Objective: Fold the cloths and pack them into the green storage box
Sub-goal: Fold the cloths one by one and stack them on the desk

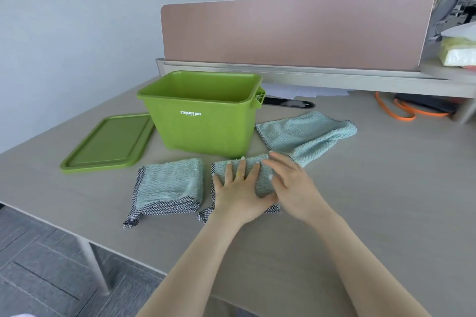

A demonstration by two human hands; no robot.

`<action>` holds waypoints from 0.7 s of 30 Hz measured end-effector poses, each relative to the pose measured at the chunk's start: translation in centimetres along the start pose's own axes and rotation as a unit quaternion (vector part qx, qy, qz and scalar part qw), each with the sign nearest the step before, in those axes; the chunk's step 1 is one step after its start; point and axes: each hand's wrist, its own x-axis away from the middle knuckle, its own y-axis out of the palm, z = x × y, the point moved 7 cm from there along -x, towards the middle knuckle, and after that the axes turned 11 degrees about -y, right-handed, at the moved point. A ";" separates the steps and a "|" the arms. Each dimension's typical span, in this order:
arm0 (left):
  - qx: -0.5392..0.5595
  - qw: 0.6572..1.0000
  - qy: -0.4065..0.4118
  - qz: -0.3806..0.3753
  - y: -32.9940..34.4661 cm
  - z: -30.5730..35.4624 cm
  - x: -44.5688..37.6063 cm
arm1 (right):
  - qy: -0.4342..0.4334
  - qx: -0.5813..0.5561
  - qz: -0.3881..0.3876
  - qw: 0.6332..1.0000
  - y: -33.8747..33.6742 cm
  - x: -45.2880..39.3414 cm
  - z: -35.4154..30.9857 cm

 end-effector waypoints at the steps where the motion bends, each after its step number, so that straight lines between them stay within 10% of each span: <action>1: 0.001 1.000 0.002 -0.001 0.0 0.0 0.1 | 0.007 0.019 -0.049 0.999 1.2 0.1 0.2; 4: 0.005 1.000 0.007 0.012 -0.2 0.1 0.2 | 0.034 0.060 -0.123 0.990 2.7 0.4 1.1; 10: -0.003 1.000 0.005 0.011 0.1 0.0 0.2 | 0.100 0.128 0.094 0.982 -1.1 -0.7 3.2; 16: -0.009 1.000 0.007 0.000 0.1 0.1 0.3 | 0.175 0.180 0.070 0.965 -1.4 -2.3 7.6; 21: 0.008 0.999 0.013 -0.051 0.0 0.0 0.1 | 0.215 -0.065 0.171 0.959 -4.8 -4.8 7.4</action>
